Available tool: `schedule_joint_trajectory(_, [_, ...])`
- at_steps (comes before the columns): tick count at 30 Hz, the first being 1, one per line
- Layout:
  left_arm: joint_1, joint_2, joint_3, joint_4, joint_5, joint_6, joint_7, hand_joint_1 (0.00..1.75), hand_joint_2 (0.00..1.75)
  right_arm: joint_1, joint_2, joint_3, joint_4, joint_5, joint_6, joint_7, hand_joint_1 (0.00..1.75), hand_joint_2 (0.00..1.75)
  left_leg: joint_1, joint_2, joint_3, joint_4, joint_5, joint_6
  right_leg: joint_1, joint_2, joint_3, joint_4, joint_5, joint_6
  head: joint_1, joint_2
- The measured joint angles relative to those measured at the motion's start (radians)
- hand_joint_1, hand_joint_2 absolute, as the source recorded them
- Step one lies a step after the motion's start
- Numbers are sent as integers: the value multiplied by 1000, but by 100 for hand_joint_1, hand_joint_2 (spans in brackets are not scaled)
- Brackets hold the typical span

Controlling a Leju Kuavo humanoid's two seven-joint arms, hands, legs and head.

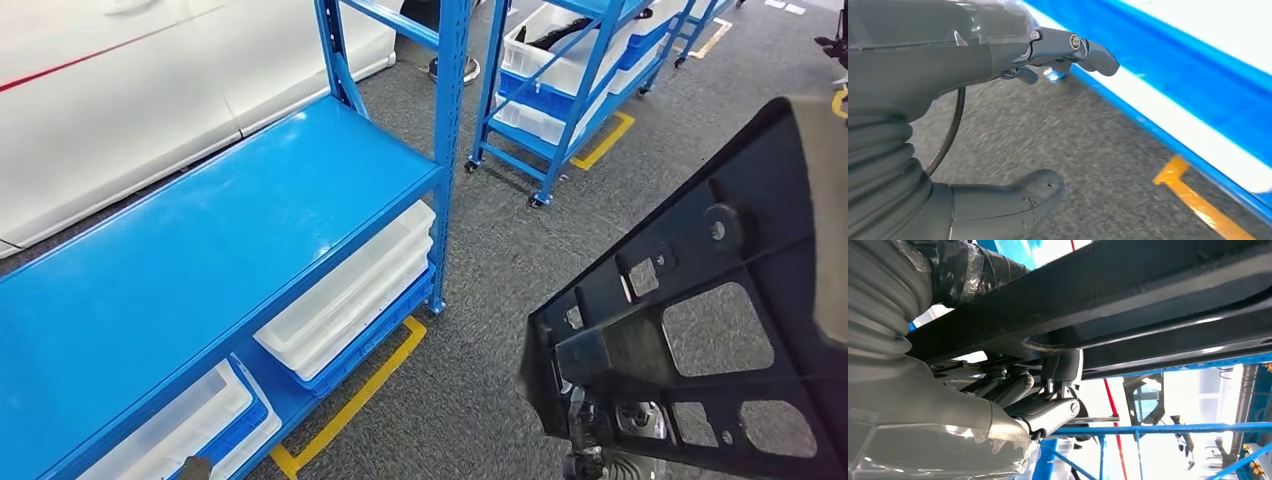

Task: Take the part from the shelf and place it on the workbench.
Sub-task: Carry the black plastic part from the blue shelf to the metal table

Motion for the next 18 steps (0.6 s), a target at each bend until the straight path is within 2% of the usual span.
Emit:
schedule_joint_trajectory(1, [-4, 0, -5, 0, -4, 0, -2, 0, 175, -4, -1, 6, 1, -4, -1, 0, 175, 175, -3, -3, 1, -3, -4, 6, -1, 7, -5, 3, 1, 6, 0, 0])
schedule_joint_trajectory(2, [-9, -2, -10, 0, -8, 2, -3, 0, 175, -7, -3, 12, 3, -8, -2, 0, 175, 175, -3, 3, 1, -5, -1, 14, -2, 14, -8, 2, 3, 12, 0, 0])
schedule_joint_trajectory(4, [-19, -7, -21, 0, -21, 7, -2, 0, 175, -13, -8, 23, 8, -17, -3, 0, 175, 175, -2, 18, 5, -13, 5, 27, -4, -3, -14, 14, -4, 23, 1, 0])
schedule_joint_trajectory(6, [-25, -10, -34, 0, -32, 14, 0, 0, 175, -25, -14, 32, 15, -23, -4, 0, 175, 175, -1, 36, 9, -20, 9, 37, -6, -44, -48, 87, -46, 33, 1, 0])
schedule_joint_trajectory(8, [-25, -10, -41, 0, -36, 17, 3, 0, 175, -37, -19, 39, 23, -27, -4, 0, 175, 175, -3, 57, 9, -21, 8, 40, -11, -66, -110, 207, -100, 42, 1, 0])
schedule_joint_trajectory(9, [-26, -10, -45, 0, -37, 17, 5, 0, 175, -41, -22, 43, 28, -29, -5, 0, 175, 175, -4, 67, 10, -21, 6, 40, -14, -70, -131, 247, -109, 45, 1, 0])
schedule_joint_trajectory(10, [-26, -10, -49, 0, -40, 17, 8, 0, 175, -45, -24, 47, 33, -31, -6, 0, 175, 175, -4, 77, 11, -20, 4, 39, -15, -72, -136, 254, -100, 46, 1, 0])
schedule_joint_trajectory(11, [-28, -10, -53, 0, -42, 17, 10, 0, 175, -48, -27, 52, 36, -31, -7, 0, 175, 175, -4, 85, 14, -20, 2, 38, -16, -76, -121, 223, -73, 45, 1, 0])
schedule_joint_trajectory(12, [-30, -10, -57, 0, -43, 17, 11, 0, 175, -52, -29, 56, 39, -32, -10, 0, 175, 175, -4, 92, 18, -21, -1, 36, -15, -83, -89, 161, -38, 42, 1, 0])
schedule_joint_trajectory(14, [-33, -10, -62, 0, -44, 15, 13, 0, 175, -63, -33, 67, 42, -31, -20, 0, 175, 175, -6, 105, 24, -21, -6, 29, -7, -107, -28, 43, 3, 30, 1, 0])
schedule_joint_trajectory(16, [-35, -10, -66, 0, -41, 11, 14, 0, 175, -70, -37, 77, 43, -29, -36, 0, 175, 175, -8, 116, 28, -25, -10, 19, 4, -116, -10, -1, 3, 18, 0, 0])
schedule_joint_trajectory(18, [-36, -9, -67, 0, -30, 7, 15, 0, 175, -70, -42, 85, 42, -23, -58, 0, 175, 175, -8, 125, 34, -30, -14, 8, 4, -101, -7, -11, 6, 6, 0, 0])
